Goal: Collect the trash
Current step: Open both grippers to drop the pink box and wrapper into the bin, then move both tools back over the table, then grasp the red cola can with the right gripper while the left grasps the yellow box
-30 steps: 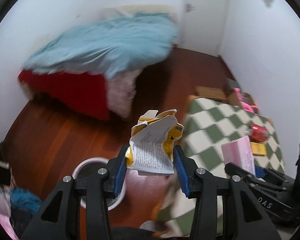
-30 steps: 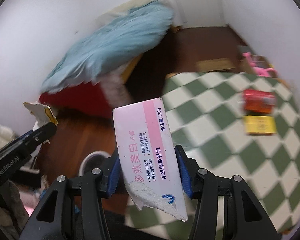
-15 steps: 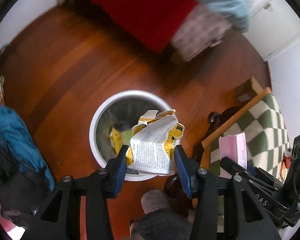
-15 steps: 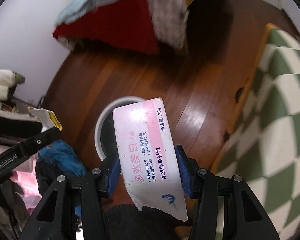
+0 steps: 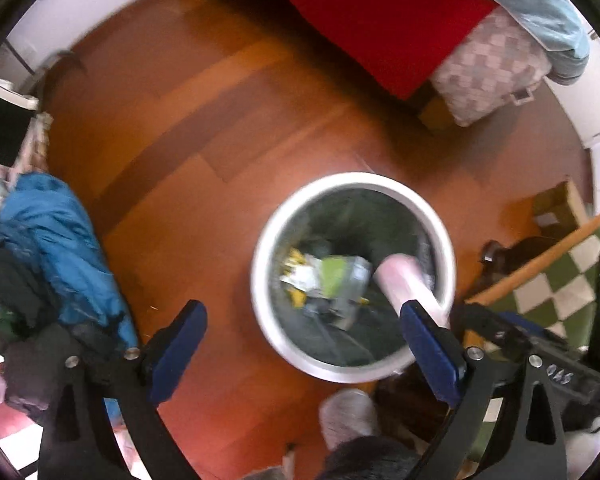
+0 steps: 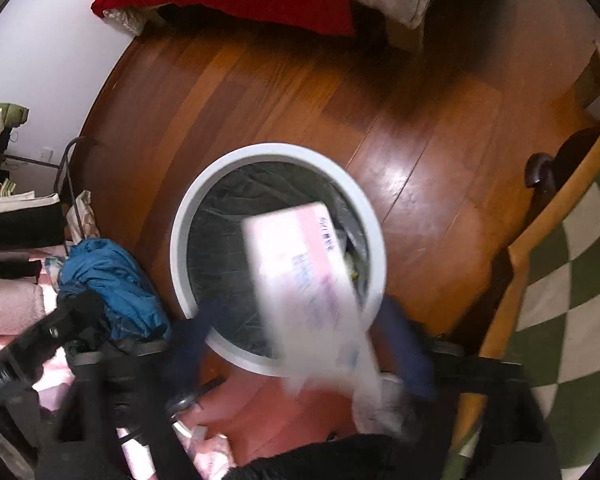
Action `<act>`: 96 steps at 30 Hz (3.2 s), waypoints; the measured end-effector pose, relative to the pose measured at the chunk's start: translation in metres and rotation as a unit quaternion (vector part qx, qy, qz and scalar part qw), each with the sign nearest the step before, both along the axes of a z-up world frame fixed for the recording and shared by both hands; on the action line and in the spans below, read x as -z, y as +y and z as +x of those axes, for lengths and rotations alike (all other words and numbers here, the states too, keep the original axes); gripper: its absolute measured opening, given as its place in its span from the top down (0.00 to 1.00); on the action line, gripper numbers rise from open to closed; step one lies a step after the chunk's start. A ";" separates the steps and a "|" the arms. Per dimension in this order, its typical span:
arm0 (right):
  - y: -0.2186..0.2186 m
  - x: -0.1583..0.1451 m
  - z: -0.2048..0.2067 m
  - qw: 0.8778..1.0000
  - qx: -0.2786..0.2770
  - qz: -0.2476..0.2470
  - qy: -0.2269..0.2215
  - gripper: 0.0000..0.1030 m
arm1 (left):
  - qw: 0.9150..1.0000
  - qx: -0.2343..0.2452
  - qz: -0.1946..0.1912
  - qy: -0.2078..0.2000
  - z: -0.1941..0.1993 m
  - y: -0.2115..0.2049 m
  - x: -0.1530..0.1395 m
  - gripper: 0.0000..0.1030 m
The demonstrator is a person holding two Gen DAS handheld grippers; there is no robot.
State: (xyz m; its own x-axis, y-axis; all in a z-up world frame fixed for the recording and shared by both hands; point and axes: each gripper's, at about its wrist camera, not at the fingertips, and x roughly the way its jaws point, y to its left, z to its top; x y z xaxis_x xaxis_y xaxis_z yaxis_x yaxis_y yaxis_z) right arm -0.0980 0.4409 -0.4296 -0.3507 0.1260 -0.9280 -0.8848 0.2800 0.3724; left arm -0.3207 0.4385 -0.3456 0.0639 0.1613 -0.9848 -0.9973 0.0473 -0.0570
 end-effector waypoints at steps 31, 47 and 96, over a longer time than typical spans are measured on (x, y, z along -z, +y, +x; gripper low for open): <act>-0.106 -0.140 0.007 0.987 -0.026 0.099 -0.124 0.00 | 0.991 0.048 0.122 0.041 0.027 -0.101 -0.127 0.05; -0.236 -0.269 0.083 0.977 0.071 0.196 -0.055 0.00 | 0.970 0.120 0.211 0.020 0.112 -0.175 -0.215 0.05; -0.299 -0.112 0.576 0.974 0.117 -0.046 -0.187 0.21 | 0.880 0.458 0.118 0.038 0.563 -0.235 -0.033 0.01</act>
